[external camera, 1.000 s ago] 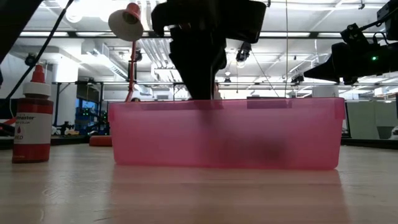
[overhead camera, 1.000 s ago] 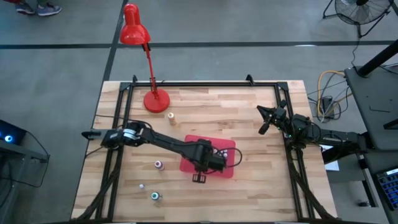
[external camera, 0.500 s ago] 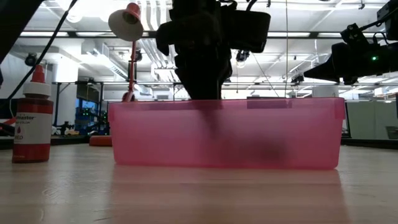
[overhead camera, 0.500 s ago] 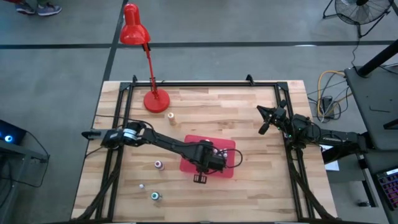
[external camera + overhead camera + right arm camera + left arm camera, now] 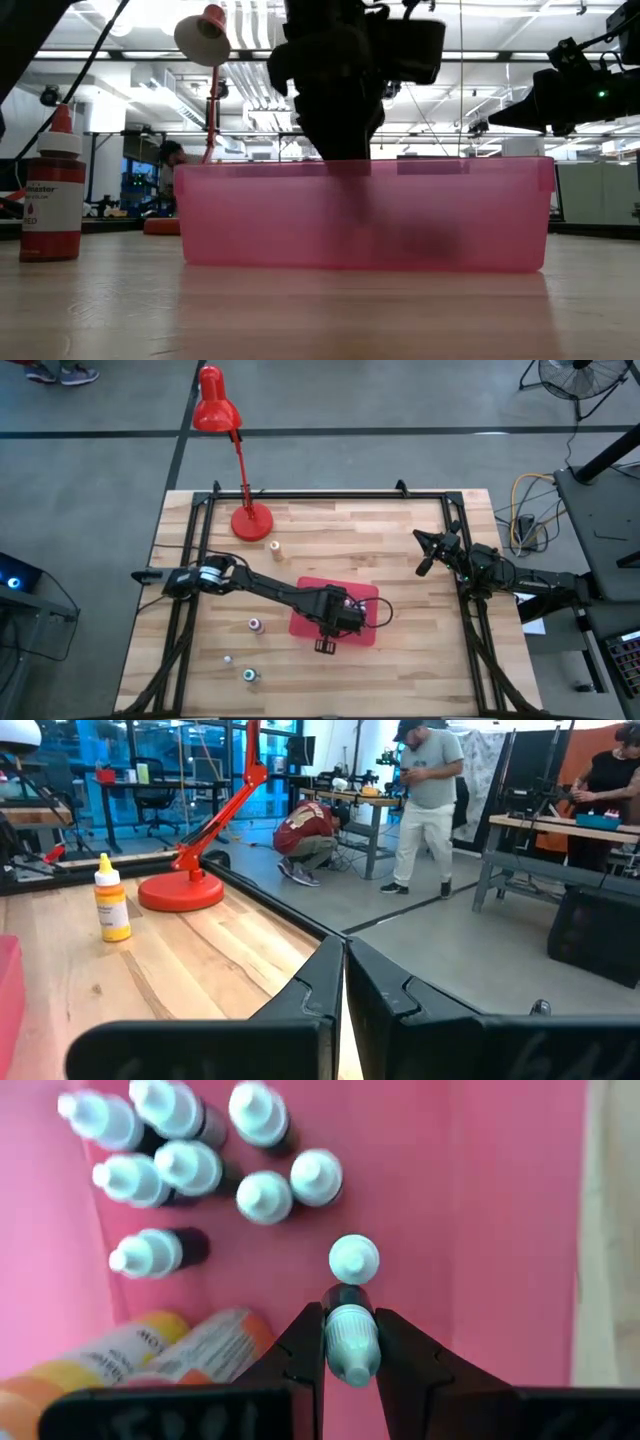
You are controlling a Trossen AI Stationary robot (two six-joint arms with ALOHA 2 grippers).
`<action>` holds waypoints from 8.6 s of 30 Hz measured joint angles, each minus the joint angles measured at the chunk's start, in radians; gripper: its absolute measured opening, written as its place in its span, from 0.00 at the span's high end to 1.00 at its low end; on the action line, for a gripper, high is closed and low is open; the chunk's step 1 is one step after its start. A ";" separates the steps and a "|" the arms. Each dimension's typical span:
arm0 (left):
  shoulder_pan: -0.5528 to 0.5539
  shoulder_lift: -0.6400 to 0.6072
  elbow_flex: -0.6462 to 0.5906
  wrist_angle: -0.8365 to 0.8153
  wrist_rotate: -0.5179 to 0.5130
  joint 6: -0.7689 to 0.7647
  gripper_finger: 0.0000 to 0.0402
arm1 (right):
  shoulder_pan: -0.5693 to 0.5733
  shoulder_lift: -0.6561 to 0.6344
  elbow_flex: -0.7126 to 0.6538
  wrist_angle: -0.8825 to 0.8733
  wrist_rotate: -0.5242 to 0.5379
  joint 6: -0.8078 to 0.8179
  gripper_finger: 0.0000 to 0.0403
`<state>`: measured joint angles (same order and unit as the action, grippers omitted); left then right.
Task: Pick & Place food coloring
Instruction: Put the small black food coloring bottle in the red bin, then put the small red food coloring bottle in the red bin
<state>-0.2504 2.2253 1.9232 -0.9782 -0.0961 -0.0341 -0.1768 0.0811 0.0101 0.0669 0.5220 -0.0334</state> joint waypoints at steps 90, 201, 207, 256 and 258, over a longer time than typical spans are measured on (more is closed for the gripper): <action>-0.032 -0.328 0.152 -0.593 -0.115 -1.105 0.62 | 0.000 0.000 0.000 0.000 0.000 0.012 0.98; -0.539 -0.701 -1.045 0.183 0.254 -2.425 0.83 | 0.000 0.000 0.000 0.000 0.000 0.003 0.98; -0.539 -0.702 -1.047 0.183 0.252 -2.409 0.92 | 0.000 0.000 0.000 0.000 0.000 0.012 0.98; -0.437 -0.940 -0.925 0.221 -0.143 -1.533 0.92 | 0.000 0.000 0.000 0.000 0.000 0.012 0.98; -0.405 -0.940 -0.896 0.220 -0.144 -1.462 0.92 | 0.000 0.000 0.000 0.000 0.000 0.011 0.98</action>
<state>-0.6559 1.2854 1.0271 -0.7580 -0.2403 -1.4963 -0.1769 0.0814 0.0101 0.0672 0.5221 -0.0228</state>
